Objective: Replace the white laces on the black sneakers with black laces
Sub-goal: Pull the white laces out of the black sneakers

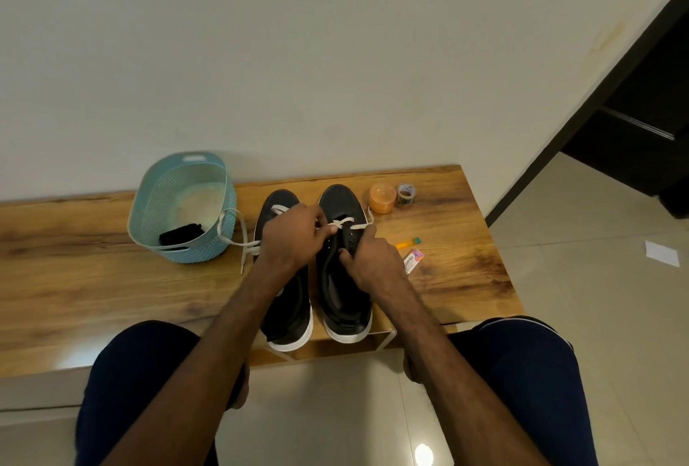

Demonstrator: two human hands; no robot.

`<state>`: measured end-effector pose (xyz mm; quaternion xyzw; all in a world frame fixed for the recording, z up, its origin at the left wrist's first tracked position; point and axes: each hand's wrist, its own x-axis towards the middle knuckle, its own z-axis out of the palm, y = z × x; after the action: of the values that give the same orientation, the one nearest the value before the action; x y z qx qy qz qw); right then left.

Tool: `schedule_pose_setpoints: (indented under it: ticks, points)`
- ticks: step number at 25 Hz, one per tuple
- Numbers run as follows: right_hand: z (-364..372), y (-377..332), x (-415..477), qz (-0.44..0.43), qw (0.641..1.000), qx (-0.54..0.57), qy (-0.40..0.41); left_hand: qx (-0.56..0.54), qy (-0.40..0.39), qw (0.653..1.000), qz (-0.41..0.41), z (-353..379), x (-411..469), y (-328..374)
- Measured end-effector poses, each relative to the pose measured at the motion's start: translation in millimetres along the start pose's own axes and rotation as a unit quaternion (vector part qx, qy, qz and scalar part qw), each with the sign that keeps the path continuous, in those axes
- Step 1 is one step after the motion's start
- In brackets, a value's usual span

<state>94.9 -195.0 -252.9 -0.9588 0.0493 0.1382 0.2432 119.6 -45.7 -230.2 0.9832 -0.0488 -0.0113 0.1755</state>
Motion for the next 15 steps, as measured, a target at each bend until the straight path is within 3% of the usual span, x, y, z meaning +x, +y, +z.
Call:
schedule_pose_setpoints:
  ticks: [3,7,11,15]
  points:
    - [-1.9,3.2,2.7,0.005,1.000,0.011,-0.009,0.081,-0.041,0.996,-0.002,4.0,1.5,4.2]
    - [-1.1,2.5,2.1,0.001,1.000,0.010,-0.007,0.104,-0.016,0.994,-0.004,2.8,0.2,3.8]
    - [-1.5,2.4,2.3,0.006,1.000,0.010,-0.014,0.202,-0.051,0.978,0.007,3.1,0.7,2.9]
    - [-2.0,1.8,2.0,0.007,1.000,0.007,-0.018,0.215,-0.017,0.976,0.010,-2.4,1.3,0.9]
